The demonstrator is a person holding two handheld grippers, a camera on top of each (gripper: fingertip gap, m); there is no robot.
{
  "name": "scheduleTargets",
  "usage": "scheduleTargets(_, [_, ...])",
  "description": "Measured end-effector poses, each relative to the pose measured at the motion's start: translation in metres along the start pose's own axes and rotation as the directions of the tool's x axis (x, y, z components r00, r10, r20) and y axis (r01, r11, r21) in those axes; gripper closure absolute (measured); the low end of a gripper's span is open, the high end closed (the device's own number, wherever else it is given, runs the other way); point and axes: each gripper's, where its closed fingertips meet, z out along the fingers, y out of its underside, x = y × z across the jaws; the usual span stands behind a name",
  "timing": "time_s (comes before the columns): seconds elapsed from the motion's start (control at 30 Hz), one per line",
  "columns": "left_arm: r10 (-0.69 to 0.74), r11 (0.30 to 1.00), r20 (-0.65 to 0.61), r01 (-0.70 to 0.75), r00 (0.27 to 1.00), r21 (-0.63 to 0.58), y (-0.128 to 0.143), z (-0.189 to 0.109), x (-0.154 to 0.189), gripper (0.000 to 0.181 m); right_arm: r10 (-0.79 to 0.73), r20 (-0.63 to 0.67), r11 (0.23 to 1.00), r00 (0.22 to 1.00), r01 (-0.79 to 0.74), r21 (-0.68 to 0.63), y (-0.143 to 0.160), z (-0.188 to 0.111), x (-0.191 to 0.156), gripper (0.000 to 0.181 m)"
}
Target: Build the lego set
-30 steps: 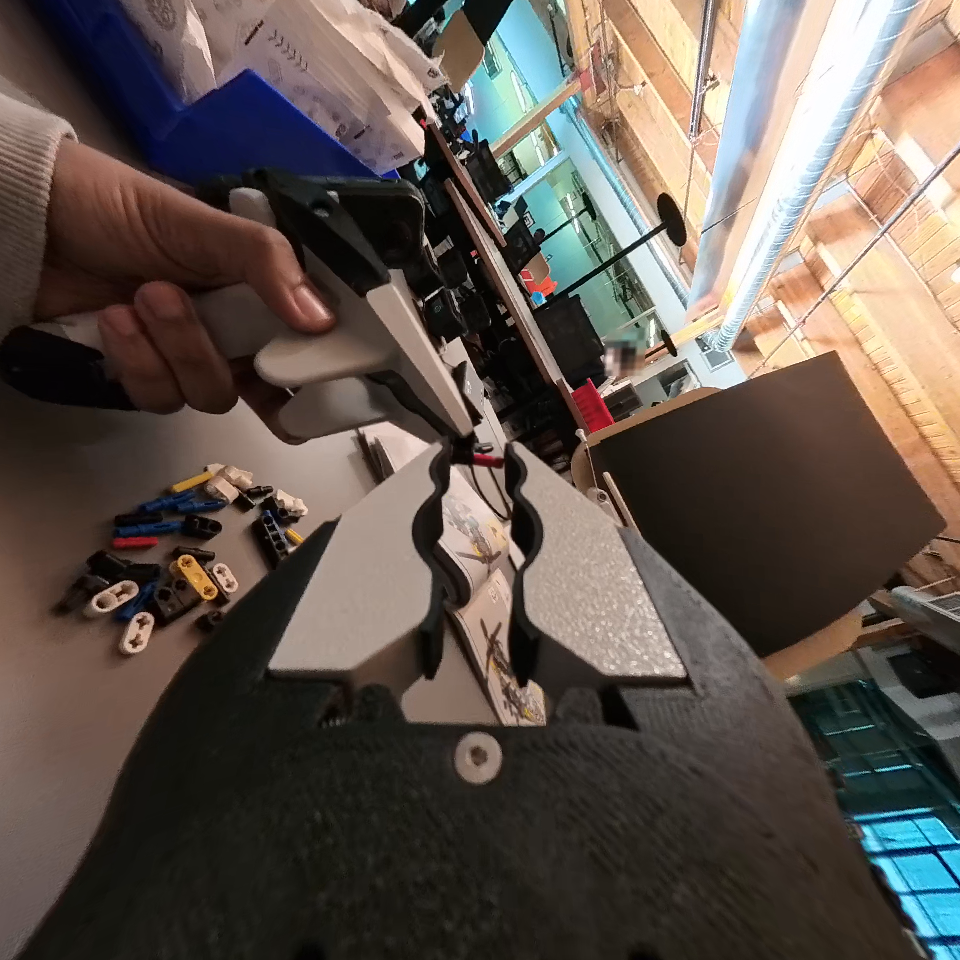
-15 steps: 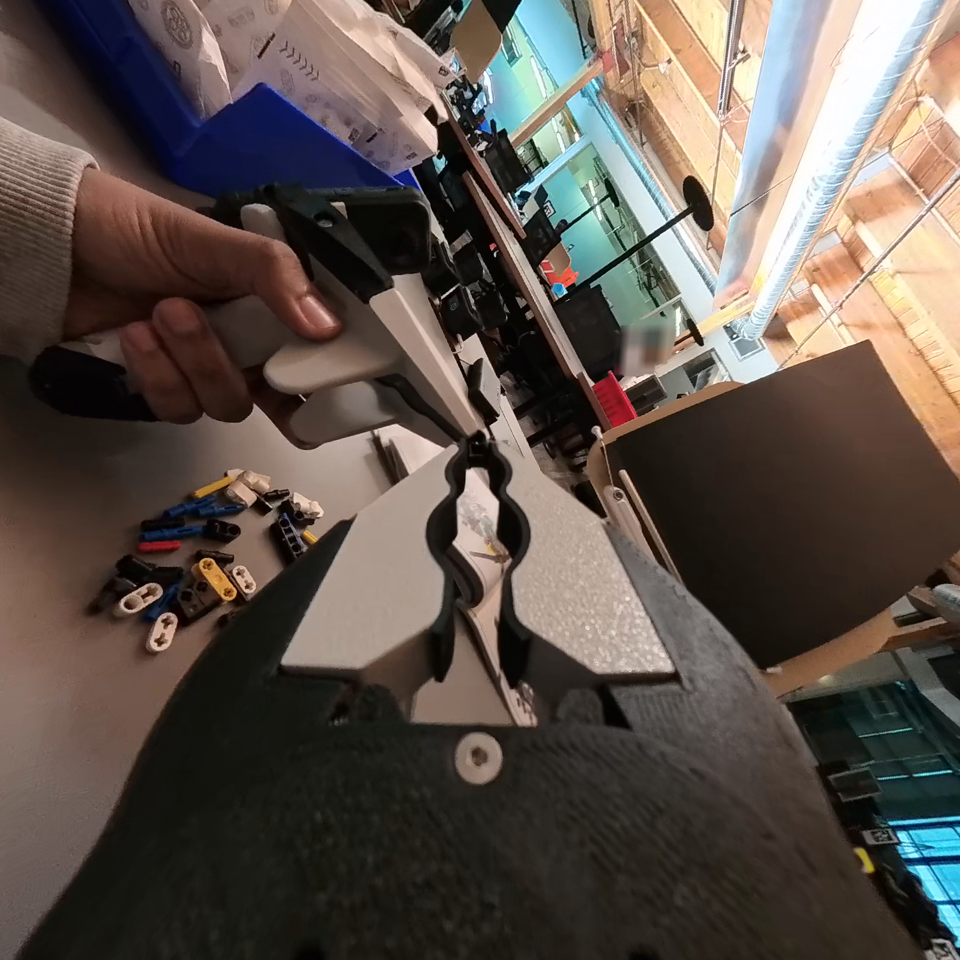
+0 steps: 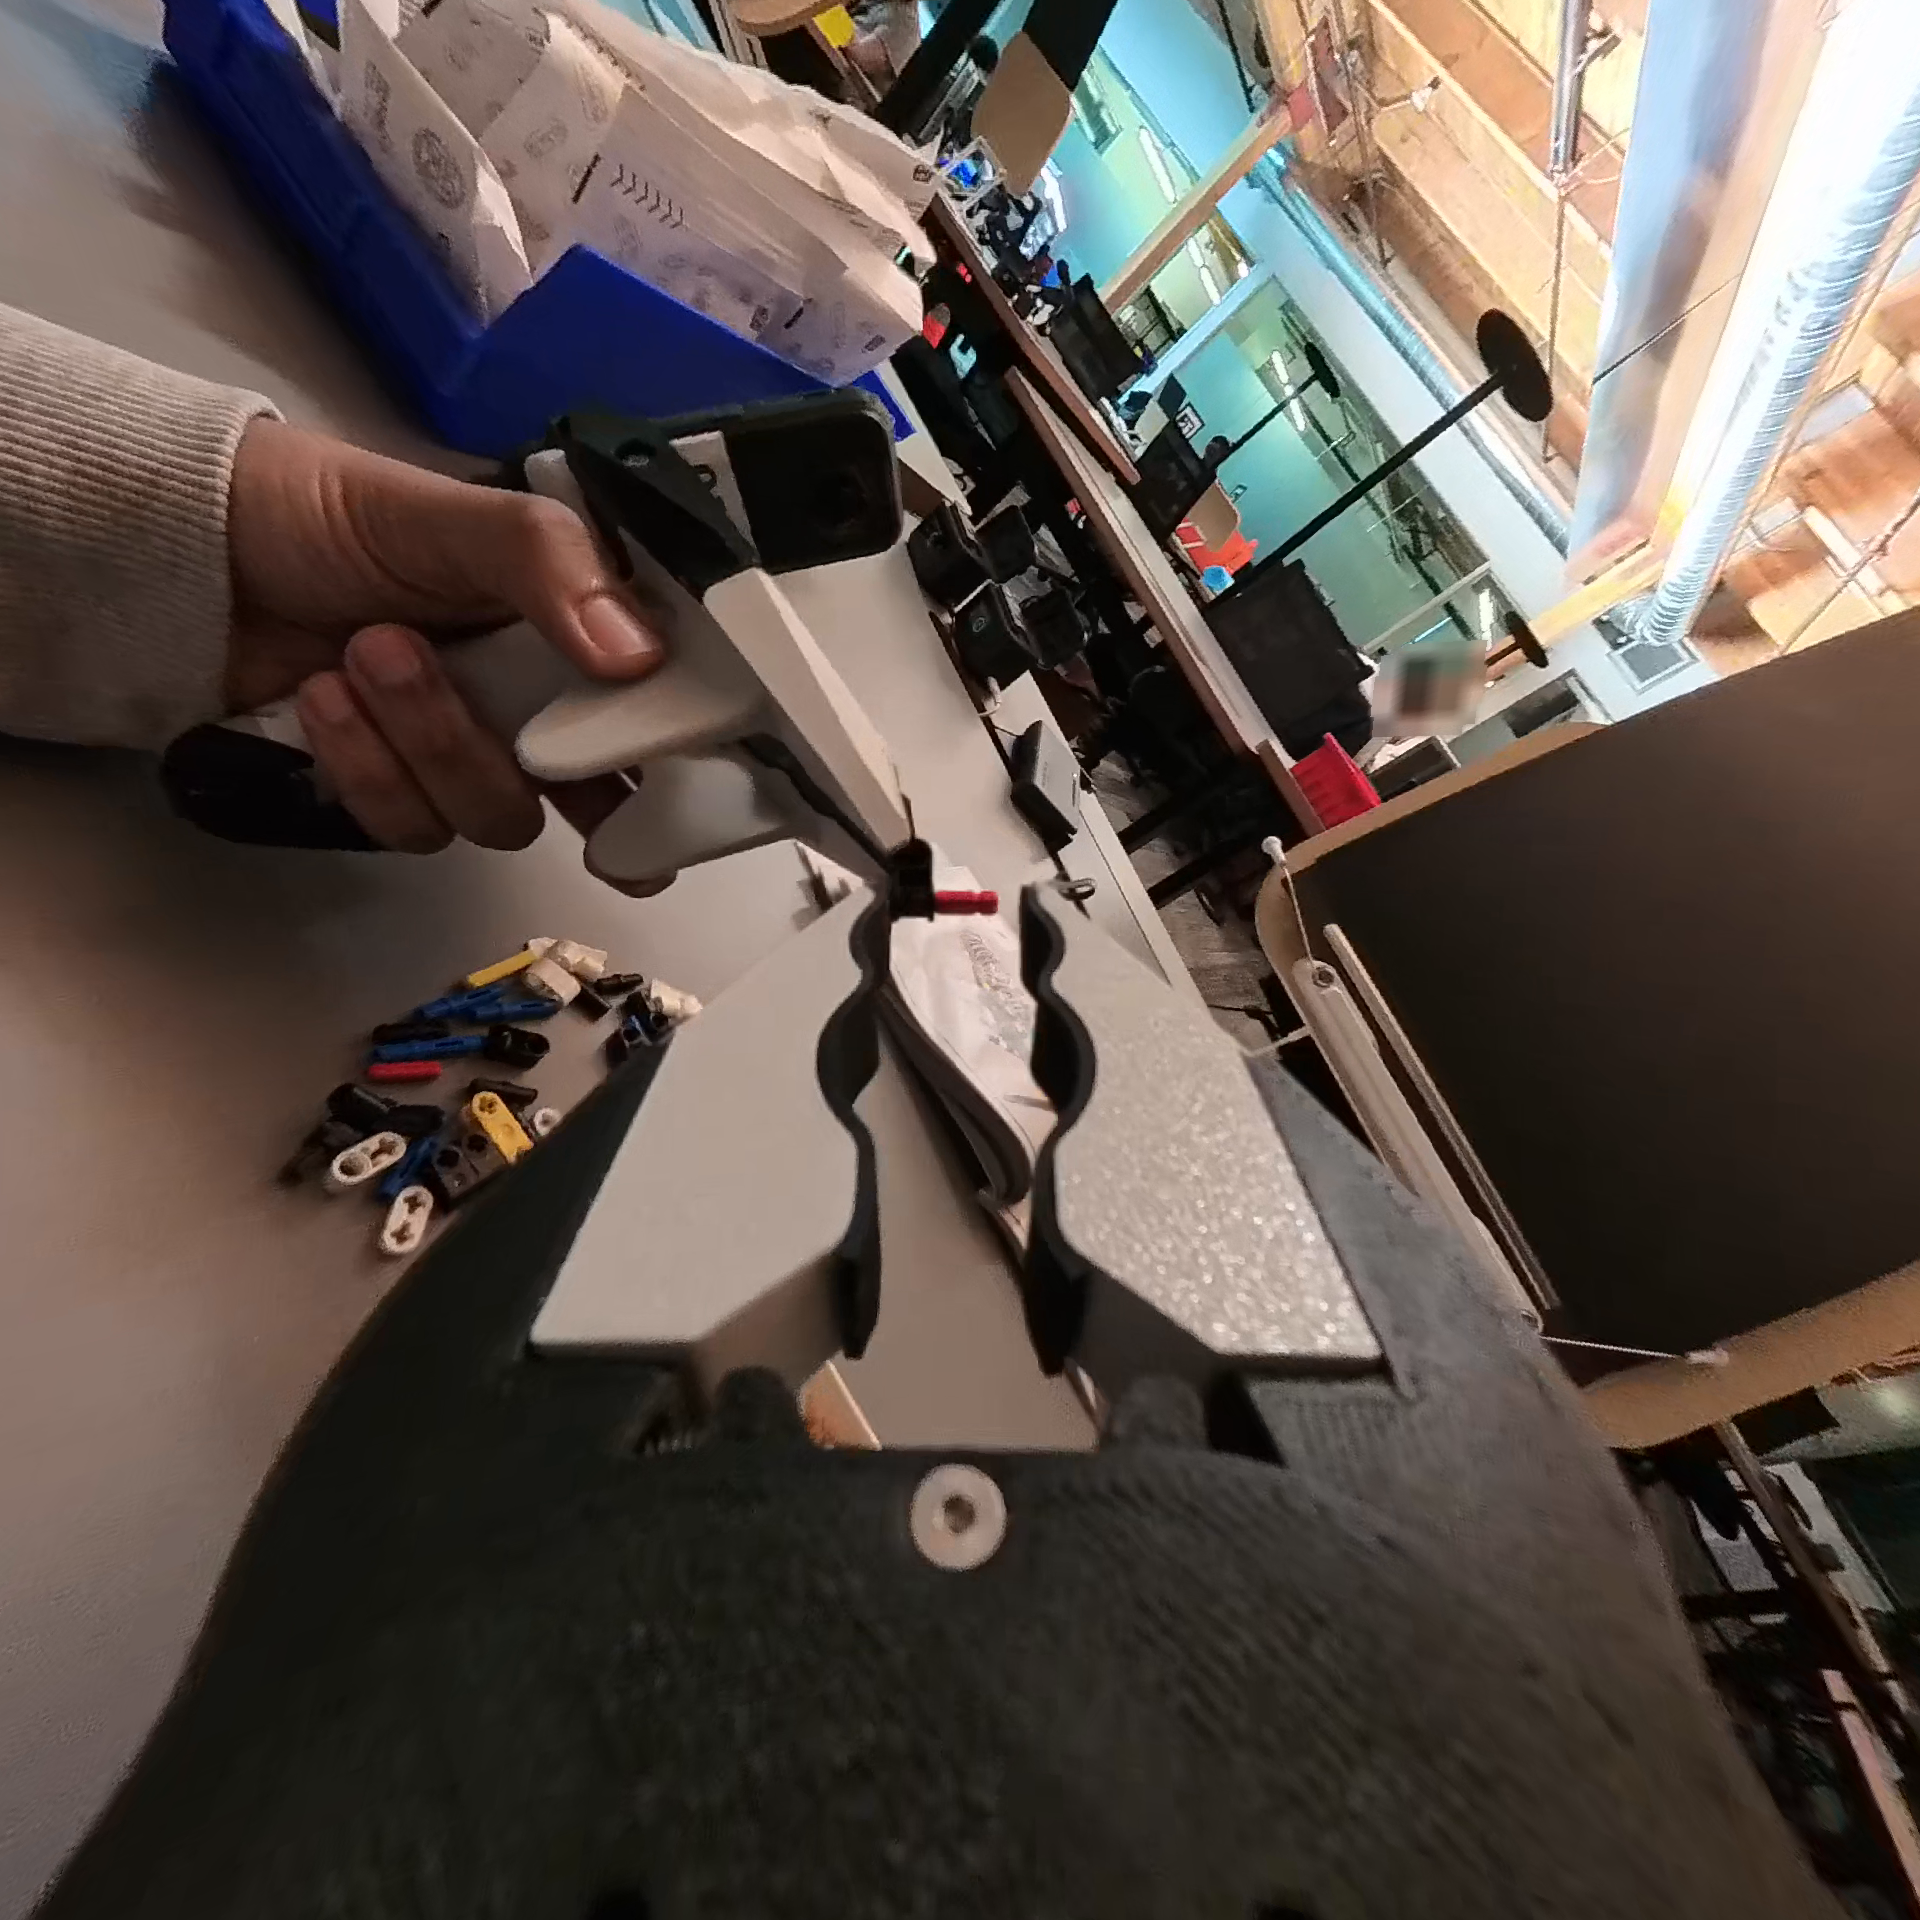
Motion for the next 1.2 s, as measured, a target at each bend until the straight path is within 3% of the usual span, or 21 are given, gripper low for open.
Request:
scheduleTargets(0.77, [0.007,1.000,0.045,-0.006,0.999,-0.020,0.0031,-0.0002,-0.0066,0.177,-0.121,-0.014,0.989,0.993,0.119,-0.082,0.0066,0.0010,-0.0031,0.164])
scheduleTargets(1.2, [0.002,1.000,0.049,-0.001,0.999,-0.020,0.0035,-0.0004,-0.0072,0.177,-0.110,-0.013,0.988,0.994,0.108,-0.110,0.0089,0.0010,-0.0037,0.164])
